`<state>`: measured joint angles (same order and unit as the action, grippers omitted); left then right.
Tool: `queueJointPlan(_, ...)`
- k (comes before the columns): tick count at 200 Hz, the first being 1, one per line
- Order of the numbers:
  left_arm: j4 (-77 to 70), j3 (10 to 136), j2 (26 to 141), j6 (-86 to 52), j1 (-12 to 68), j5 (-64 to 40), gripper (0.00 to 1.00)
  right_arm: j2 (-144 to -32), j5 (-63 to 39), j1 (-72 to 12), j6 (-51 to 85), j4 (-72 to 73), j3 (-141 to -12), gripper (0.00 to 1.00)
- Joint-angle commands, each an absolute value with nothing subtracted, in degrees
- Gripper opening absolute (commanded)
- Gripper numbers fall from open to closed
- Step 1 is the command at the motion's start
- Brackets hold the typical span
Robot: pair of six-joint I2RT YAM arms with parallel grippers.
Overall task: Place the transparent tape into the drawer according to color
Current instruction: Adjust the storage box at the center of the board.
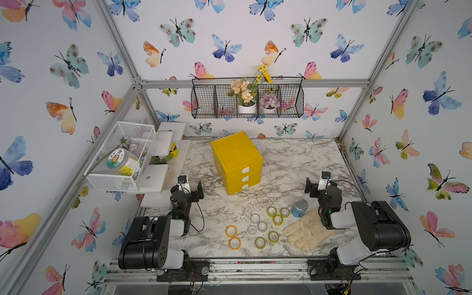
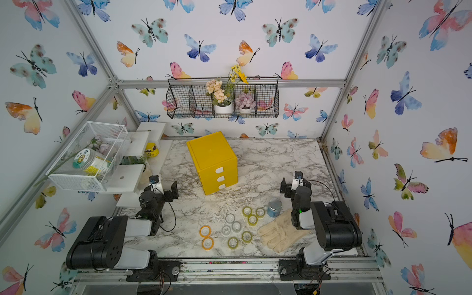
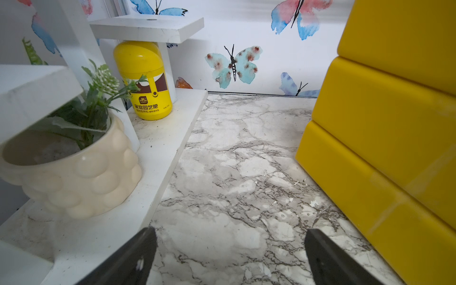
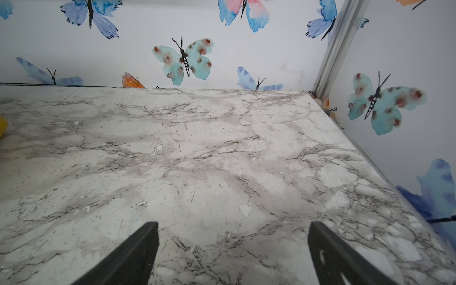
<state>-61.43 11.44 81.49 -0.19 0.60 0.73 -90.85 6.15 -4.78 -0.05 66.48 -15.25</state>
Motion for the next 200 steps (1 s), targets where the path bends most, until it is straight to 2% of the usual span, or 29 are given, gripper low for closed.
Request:
queueJointPlan(1,-61.06,12.30,80.76,0.17,0.86,-0.09,0.99,-90.25,5.19,-4.57,0.35,66.80,-15.29,0.98)
queueJointPlan(73,-59.18,13.69,78.95,-0.88,0.84,2.53,0.99,-89.39,5.13,-4.57,0.32,67.63,-15.47,0.99)
queueJointPlan(89,-43.11,20.98,77.08,-1.67,0.87,5.27,0.99,-86.14,4.78,-4.57,0.07,54.17,-20.40,0.98)
queueJointPlan(112,-33.91,26.59,77.16,-2.27,0.87,6.30,0.99,-84.38,4.57,-4.57,0.70,43.24,-26.08,0.99)
queueJointPlan(156,-34.15,28.77,73.59,-6.16,0.80,7.27,0.99,-81.45,7.28,-4.66,3.61,40.12,-26.96,0.98)
queueJointPlan(182,-33.06,33.77,75.53,-16.18,0.77,12.15,0.99,-80.13,8.52,-4.66,8.40,36.01,-29.55,0.99)
queueJointPlan(200,-24.92,38.44,76.33,-28.58,0.74,17.67,0.99,-79.63,8.84,-4.71,12.37,35.75,-30.56,0.98)
